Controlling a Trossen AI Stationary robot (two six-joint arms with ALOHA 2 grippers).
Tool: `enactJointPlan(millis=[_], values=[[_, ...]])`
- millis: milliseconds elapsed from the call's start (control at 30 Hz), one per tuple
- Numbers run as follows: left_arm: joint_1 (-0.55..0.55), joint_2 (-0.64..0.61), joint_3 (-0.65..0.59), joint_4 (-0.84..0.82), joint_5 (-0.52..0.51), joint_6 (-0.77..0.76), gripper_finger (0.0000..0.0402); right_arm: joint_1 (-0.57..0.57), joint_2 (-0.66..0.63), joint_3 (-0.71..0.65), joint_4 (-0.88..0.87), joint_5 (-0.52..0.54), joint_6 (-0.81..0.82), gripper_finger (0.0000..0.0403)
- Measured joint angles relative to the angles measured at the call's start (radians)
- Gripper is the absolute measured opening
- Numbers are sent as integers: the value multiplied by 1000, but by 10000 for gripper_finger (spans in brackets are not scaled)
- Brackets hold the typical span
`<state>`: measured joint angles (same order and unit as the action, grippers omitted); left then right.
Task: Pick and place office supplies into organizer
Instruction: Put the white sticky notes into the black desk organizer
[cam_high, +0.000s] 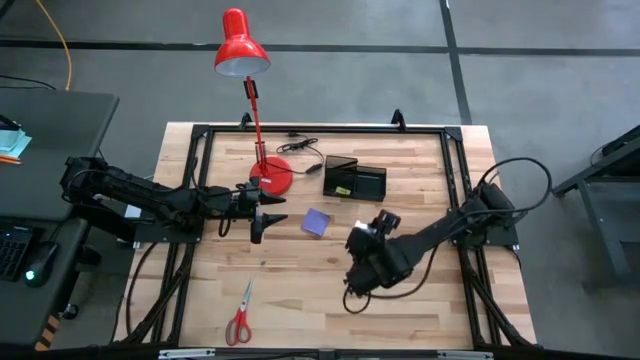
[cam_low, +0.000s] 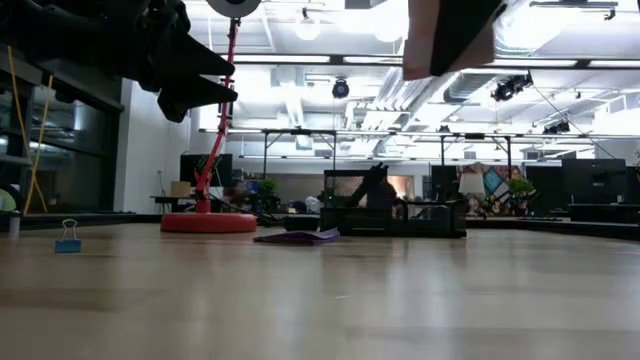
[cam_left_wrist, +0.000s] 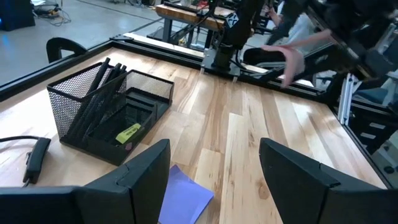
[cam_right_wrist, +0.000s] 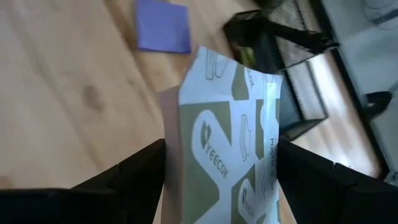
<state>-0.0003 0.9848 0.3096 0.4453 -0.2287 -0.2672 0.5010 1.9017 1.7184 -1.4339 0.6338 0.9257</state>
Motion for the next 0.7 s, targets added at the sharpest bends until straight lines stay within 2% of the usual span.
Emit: enactJointPlan(millis=[233, 367, 533, 633, 700], values=[[0, 0, 0, 0, 0, 0, 233, -48, -11, 0, 66, -68, -116, 277], [0, 0, 0, 0, 0, 0, 233, -49, -13, -72, 376, -163, -246, 277], [0, 0, 0, 0, 0, 0, 233, -48, -11, -304, 796, -302, -331, 277], [0, 0, 0, -1, 0, 0, 233, -56, -12, -394, 959, -350, -362, 273], [0, 0, 0, 1, 0, 0, 233, -59, -28, -423, 987, -352, -401, 268]])
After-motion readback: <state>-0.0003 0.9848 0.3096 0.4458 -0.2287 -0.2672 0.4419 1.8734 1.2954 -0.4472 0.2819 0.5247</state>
